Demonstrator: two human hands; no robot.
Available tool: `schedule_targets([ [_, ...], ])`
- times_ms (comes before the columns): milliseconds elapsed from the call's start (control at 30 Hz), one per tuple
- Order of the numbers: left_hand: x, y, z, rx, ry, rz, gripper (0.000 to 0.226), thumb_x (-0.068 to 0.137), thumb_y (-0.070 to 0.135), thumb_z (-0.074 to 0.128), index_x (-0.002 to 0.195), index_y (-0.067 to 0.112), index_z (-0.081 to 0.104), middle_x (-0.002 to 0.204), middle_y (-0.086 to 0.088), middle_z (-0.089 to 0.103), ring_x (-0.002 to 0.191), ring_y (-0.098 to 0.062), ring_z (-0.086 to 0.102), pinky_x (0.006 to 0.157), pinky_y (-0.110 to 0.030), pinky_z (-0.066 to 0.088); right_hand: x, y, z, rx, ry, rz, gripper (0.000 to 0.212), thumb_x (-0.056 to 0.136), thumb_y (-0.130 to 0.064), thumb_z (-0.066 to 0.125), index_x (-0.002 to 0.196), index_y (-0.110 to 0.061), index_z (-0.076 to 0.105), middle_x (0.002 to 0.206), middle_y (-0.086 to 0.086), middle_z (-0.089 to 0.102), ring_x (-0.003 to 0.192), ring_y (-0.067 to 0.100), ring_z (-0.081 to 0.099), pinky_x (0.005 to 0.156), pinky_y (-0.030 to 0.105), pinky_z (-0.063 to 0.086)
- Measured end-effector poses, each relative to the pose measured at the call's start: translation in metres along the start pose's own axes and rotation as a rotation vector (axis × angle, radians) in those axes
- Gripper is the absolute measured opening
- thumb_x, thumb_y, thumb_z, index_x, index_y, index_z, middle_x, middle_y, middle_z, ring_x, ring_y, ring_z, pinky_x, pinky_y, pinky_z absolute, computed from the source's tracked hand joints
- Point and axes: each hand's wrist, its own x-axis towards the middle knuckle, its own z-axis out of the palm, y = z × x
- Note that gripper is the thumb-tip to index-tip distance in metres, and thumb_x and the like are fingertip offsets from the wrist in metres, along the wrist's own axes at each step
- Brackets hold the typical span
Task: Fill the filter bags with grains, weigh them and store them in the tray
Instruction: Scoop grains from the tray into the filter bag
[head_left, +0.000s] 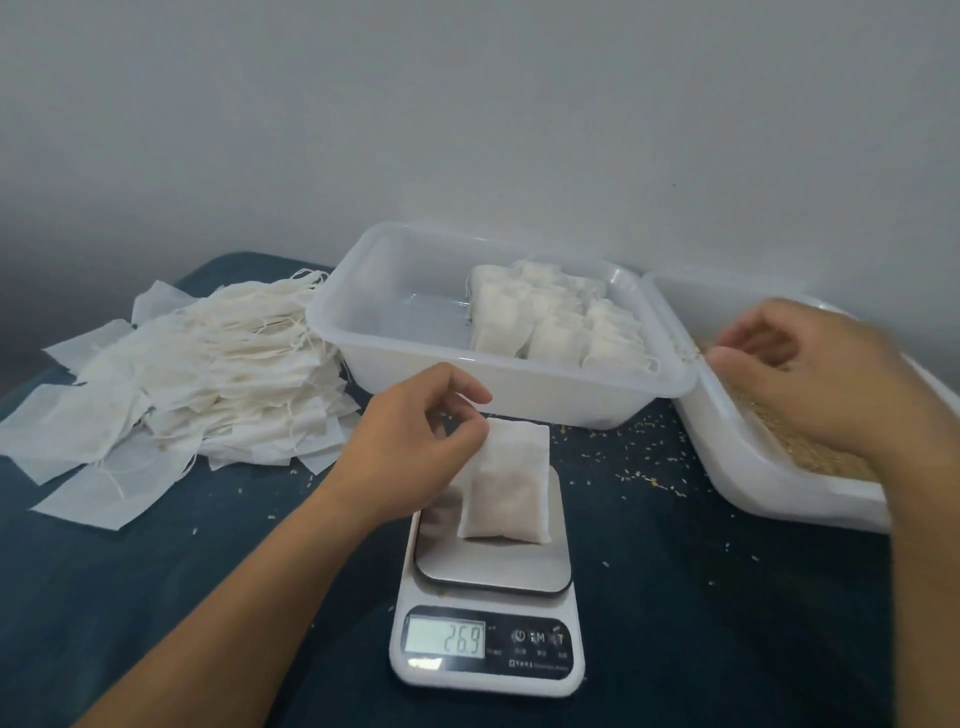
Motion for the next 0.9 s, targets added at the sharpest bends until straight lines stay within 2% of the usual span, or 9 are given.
schedule_targets([
  [100,-0.002,0.002,0.001,-0.070,0.013,0.031,0.018,0.080,0.031,0.065,0.095,0.041,0.068,0.086,0.015,0.072,0.056,-0.004,0.048,0.060,-0.012,0.044,-0.012,-0.061,0.023,0.201,-0.277,-0.248,0.023,0.083,-0.054,0.073,0.105,-0.052,0.065,0.107,-0.035,0.067,0.097,-0.014,0.063,0.072,0.008,0.049],
  [200,-0.003,0.004,0.001,-0.125,0.028,0.042,0.018,0.080,0.032,0.068,0.094,0.043,0.067,0.085,0.011,0.072,0.059,-0.017,0.054,0.061,-0.020,0.048,-0.008,-0.085,0.058,0.115,-0.485,-0.361,0.033,0.089,-0.055,0.071,0.119,-0.051,0.060,0.119,-0.035,0.060,0.115,-0.018,0.052,0.088,0.008,0.048],
  [267,-0.003,0.006,0.000,-0.166,0.043,0.043,0.018,0.080,0.031,0.069,0.094,0.041,0.067,0.084,0.007,0.072,0.067,-0.033,0.060,0.064,-0.031,0.052,-0.001,-0.088,0.072,0.045,-0.524,-0.388,0.032,0.090,-0.054,0.071,0.119,-0.047,0.060,0.115,-0.034,0.059,0.112,-0.019,0.050,0.090,0.012,0.047],
  [367,-0.003,0.008,-0.001,-0.193,0.049,0.048,0.017,0.078,0.035,0.070,0.094,0.040,0.067,0.084,0.004,0.073,0.071,-0.038,0.062,0.067,-0.040,0.055,0.006,-0.086,0.078,0.006,-0.531,-0.405,0.018,0.090,-0.052,0.072,0.103,-0.045,0.063,0.103,-0.030,0.062,0.099,-0.022,0.052,0.081,0.010,0.045],
  [433,-0.003,0.007,-0.001,-0.190,0.040,0.053,0.019,0.076,0.041,0.068,0.095,0.040,0.067,0.084,0.005,0.073,0.070,-0.037,0.062,0.067,-0.041,0.055,0.008,-0.086,0.078,0.020,-0.537,-0.411,0.010,0.090,-0.049,0.073,0.091,-0.043,0.065,0.097,-0.025,0.066,0.095,-0.021,0.054,0.083,0.017,0.050],
  [600,-0.003,0.003,0.004,-0.216,0.033,0.043,0.023,0.079,0.046,0.069,0.101,0.042,0.067,0.094,0.007,0.072,0.082,-0.025,0.068,0.080,-0.045,0.060,0.009,-0.091,0.071,0.094,-0.551,-0.407,0.013,0.088,-0.039,0.078,0.081,-0.040,0.068,0.090,-0.026,0.070,0.088,-0.009,0.064,0.075,0.014,0.052],
  [667,-0.004,0.001,0.004,-0.312,-0.054,0.009,0.031,0.081,0.052,0.069,0.111,0.045,0.065,0.112,0.009,0.071,0.101,-0.016,0.070,0.091,-0.042,0.060,0.011,-0.092,0.064,0.134,-0.519,-0.415,0.012,0.088,-0.036,0.080,0.081,-0.036,0.070,0.086,-0.022,0.072,0.085,-0.004,0.067,0.074,0.013,0.052],
  [733,-0.005,0.002,0.006,-0.416,-0.181,-0.003,0.047,0.085,0.052,0.069,0.128,0.037,0.059,0.127,0.004,0.068,0.118,-0.018,0.066,0.096,-0.038,0.057,0.011,-0.091,0.055,0.192,-0.480,-0.416,0.011,0.087,-0.033,0.082,0.082,-0.033,0.072,0.086,-0.019,0.073,0.083,-0.001,0.069,0.076,0.016,0.053],
  [900,0.000,0.014,0.025,-0.551,-0.340,-0.092,0.066,0.078,0.029,0.083,0.136,0.019,0.053,0.122,-0.011,0.072,0.113,-0.024,0.070,0.092,-0.031,0.056,0.014,-0.081,0.035,0.380,-0.319,-0.408,0.012,0.087,-0.024,0.083,0.082,-0.026,0.072,0.079,-0.021,0.072,0.074,-0.005,0.066,0.069,0.007,0.046],
])
